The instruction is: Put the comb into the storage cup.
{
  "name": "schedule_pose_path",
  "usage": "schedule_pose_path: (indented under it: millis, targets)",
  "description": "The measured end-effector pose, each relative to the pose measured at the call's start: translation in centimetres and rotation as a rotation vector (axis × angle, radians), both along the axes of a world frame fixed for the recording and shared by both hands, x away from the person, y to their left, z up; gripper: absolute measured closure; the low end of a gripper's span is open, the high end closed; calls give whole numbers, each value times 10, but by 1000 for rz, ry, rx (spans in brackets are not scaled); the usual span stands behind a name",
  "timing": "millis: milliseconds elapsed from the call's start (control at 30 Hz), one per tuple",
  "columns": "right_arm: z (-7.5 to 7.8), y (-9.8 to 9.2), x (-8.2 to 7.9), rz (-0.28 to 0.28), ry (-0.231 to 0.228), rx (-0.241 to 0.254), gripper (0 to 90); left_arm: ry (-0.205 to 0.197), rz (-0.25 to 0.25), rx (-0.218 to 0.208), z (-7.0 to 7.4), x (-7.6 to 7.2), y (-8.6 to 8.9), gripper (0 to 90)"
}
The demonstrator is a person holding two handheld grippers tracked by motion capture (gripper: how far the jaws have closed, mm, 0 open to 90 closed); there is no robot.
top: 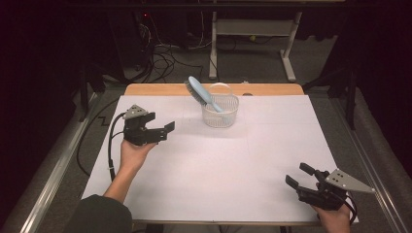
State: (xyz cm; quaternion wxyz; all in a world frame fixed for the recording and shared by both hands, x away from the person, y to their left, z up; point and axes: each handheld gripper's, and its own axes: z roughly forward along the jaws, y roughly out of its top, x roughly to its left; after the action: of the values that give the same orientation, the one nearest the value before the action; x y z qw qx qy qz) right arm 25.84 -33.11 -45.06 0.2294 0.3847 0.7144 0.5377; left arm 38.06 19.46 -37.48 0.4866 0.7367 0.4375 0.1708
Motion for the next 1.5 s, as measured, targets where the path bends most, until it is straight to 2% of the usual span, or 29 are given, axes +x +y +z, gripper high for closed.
schedule_pose_path:
  millis: [233,967,1267,1500]
  targets:
    - [0,0,0,1,-1,2,269,0,-4,9,-2,-4,1,130]
    - [1,0,-1,-1,-8,3,264,4,1,-2,-10,-19,12,130]
    - [1,0,-2,-4,-11,5,262,-2,-6,-6,-10,-24,12,130]
    - [1,0,-2,-6,-12,8,260,-9,-7,12,-10,-29,14,130]
